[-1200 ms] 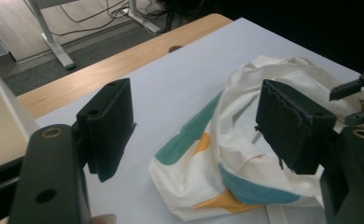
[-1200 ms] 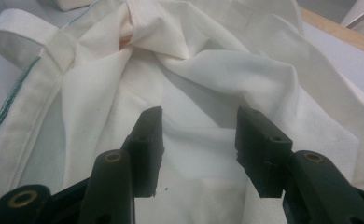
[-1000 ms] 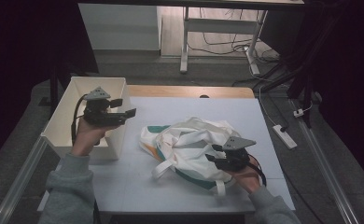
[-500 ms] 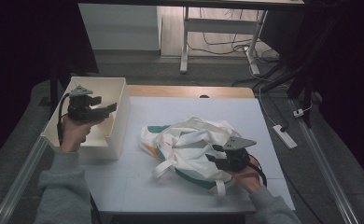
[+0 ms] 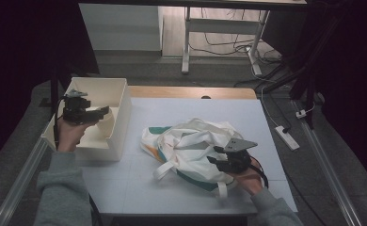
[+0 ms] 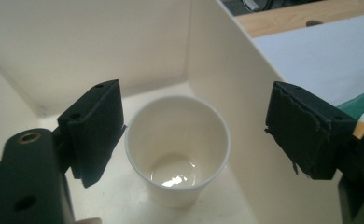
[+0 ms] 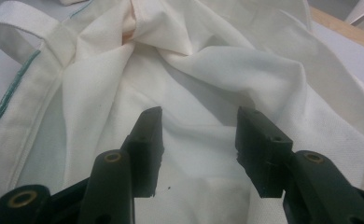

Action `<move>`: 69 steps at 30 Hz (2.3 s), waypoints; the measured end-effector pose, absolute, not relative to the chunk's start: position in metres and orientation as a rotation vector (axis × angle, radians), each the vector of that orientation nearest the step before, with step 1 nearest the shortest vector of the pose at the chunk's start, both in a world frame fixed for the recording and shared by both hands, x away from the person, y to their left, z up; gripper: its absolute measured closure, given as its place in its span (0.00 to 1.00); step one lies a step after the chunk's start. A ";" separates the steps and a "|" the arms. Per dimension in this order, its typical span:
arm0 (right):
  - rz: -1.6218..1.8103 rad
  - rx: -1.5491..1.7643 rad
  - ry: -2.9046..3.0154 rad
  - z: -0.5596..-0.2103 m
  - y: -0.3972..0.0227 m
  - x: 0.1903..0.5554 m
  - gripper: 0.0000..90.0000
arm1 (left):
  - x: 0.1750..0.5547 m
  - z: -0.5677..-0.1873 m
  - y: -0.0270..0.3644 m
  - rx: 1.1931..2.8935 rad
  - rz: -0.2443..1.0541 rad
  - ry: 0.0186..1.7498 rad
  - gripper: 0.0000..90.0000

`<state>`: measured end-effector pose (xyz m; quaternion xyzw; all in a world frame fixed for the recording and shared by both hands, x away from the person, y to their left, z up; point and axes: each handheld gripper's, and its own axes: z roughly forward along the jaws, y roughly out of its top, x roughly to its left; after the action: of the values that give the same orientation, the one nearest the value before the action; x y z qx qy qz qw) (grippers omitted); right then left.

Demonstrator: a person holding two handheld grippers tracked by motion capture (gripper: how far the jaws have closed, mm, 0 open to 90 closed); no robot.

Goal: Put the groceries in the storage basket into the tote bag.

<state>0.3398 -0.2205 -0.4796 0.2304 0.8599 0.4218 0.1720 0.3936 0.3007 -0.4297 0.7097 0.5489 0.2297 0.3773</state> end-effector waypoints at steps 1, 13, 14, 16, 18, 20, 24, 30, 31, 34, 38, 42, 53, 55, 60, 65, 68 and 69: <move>1.198 0.655 2.439 -0.480 -0.221 0.340 0.57 | 0.395 -0.432 0.301 1.822 0.580 1.407 0.21; 1.188 0.657 2.448 -0.482 -0.219 0.341 0.57 | 0.412 -0.454 0.300 1.913 0.534 1.448 0.07; 1.189 0.657 2.448 -0.482 -0.219 0.341 0.57 | 0.413 -0.456 0.300 1.920 0.532 1.450 0.06; 1.185 0.654 2.451 -0.483 -0.219 0.341 0.57 | 0.415 -0.459 0.300 1.932 0.529 1.456 0.05; 1.184 0.654 2.452 -0.483 -0.219 0.341 0.57 | 0.417 -0.462 0.300 1.941 0.528 1.456 0.05; 1.185 0.653 2.452 -0.483 -0.219 0.341 0.57 | 0.419 -0.464 0.299 1.950 0.524 1.455 0.05; 1.185 0.653 2.453 -0.483 -0.219 0.341 0.57 | 0.424 -0.469 0.297 1.971 0.514 1.455 0.04; 1.183 0.652 2.454 -0.483 -0.218 0.341 0.57 | 0.431 -0.477 0.294 2.002 0.505 1.459 0.05; 1.183 0.653 2.454 -0.483 -0.219 0.341 0.57 | 0.431 -0.477 0.294 2.003 0.503 1.461 0.06; 1.185 0.652 2.452 -0.483 -0.219 0.341 0.57 | 0.433 -0.479 0.292 2.012 0.499 1.447 0.08; 1.182 0.653 2.453 -0.483 -0.218 0.341 0.57 | 0.434 -0.480 0.290 2.020 0.512 1.456 0.17; 1.185 0.653 2.450 -0.483 -0.219 0.341 0.57 | 0.434 -0.480 0.291 2.019 0.510 1.449 0.20; 1.193 0.654 2.443 -0.482 -0.219 0.340 0.57 | 0.427 -0.470 0.296 1.953 0.540 1.438 0.21; 1.192 0.653 2.444 -0.482 -0.219 0.340 0.57 | 0.423 -0.464 0.297 1.922 0.549 1.427 0.21; 1.193 0.651 2.439 -0.481 -0.219 0.340 0.57 | 0.415 -0.450 0.298 1.866 0.566 1.395 0.21; 1.193 0.650 2.440 -0.481 -0.219 0.340 0.57 | 0.410 -0.444 0.297 1.851 0.576 1.378 0.21; 1.191 0.649 2.441 -0.481 -0.219 0.340 0.57 | 0.408 -0.441 0.298 1.835 0.578 1.372 0.21; 1.192 0.650 2.439 -0.481 -0.219 0.340 0.57 | 0.407 -0.440 0.298 1.828 0.579 1.371 0.21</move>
<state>0.3397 -0.2189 -0.4809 0.2293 0.8603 0.4205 0.1744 0.4073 0.2979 -0.4399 0.7167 0.5373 0.2270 0.3823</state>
